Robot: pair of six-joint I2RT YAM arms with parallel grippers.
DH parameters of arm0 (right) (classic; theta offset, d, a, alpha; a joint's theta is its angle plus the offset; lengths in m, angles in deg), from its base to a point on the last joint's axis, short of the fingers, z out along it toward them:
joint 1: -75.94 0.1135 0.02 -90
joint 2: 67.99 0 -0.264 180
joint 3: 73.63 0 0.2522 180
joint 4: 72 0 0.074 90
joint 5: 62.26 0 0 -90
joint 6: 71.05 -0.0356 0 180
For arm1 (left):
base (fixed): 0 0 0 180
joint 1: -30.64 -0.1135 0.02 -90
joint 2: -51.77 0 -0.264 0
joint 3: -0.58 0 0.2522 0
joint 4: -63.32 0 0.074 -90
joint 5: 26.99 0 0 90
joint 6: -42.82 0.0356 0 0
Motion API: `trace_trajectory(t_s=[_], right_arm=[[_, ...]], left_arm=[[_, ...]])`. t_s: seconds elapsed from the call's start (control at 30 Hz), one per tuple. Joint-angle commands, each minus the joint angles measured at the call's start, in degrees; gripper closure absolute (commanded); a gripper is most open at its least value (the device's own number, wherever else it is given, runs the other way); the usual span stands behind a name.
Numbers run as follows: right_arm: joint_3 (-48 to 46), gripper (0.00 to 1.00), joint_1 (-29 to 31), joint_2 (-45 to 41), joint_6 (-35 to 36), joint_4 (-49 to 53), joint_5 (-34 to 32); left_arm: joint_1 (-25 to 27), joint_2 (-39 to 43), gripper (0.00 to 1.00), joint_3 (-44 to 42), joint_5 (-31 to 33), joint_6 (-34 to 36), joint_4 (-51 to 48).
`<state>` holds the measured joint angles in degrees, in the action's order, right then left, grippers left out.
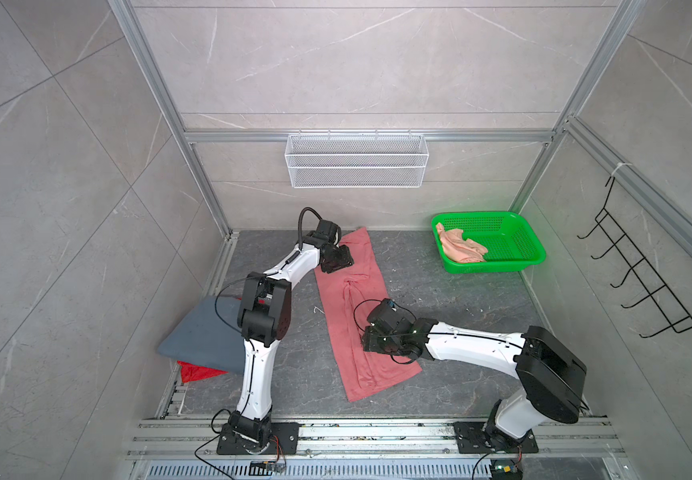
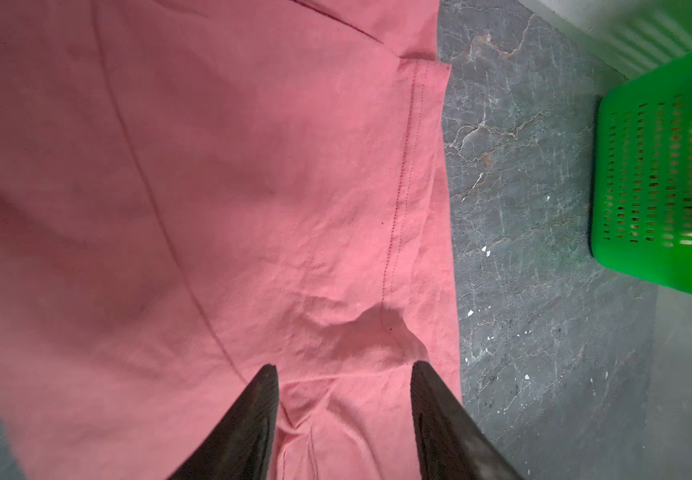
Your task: Fold and stack the t-shirts
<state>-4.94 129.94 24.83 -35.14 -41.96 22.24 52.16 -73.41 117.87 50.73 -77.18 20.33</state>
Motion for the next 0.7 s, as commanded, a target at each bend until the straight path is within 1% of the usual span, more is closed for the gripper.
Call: trace_trajectory(t_s=[0.0,0.1,0.2,0.37,0.5,0.57,0.67], right_arm=[[-2.13,0.33,-0.03,-1.08,1.79,0.61,-3.34],[-3.83,0.33,-0.01,-0.67,1.25,-0.42,-3.43],[-5.87,0.33,-0.01,0.05,0.29,-2.19,-2.17],[-9.88,0.33,-0.03,0.31,-2.70,-5.59,-0.15],[-12.90,0.33,-0.03,0.30,-5.17,-7.85,1.01],[-14.47,0.33,-0.03,0.11,-6.88,-8.85,0.95],[-16.04,0.33,-0.03,-0.56,-9.32,-8.53,-0.05]], left_arm=[[0.25,1.39,0.45,-3.47,5.38,-0.79,-2.09],[0.20,0.78,0.45,-4.99,4.89,-1.74,-1.41],[0.21,-0.64,0.45,-5.25,4.96,-2.56,-1.02],[0.24,-4.10,0.46,-3.55,3.54,-3.96,-0.48],[0.75,-7.83,0.46,-0.06,1.02,-4.28,-0.39],[1.38,-11.20,0.46,2.40,-0.53,-4.34,-0.37],[2.69,-15.03,0.46,7.10,-1.18,-4.74,-1.66]])
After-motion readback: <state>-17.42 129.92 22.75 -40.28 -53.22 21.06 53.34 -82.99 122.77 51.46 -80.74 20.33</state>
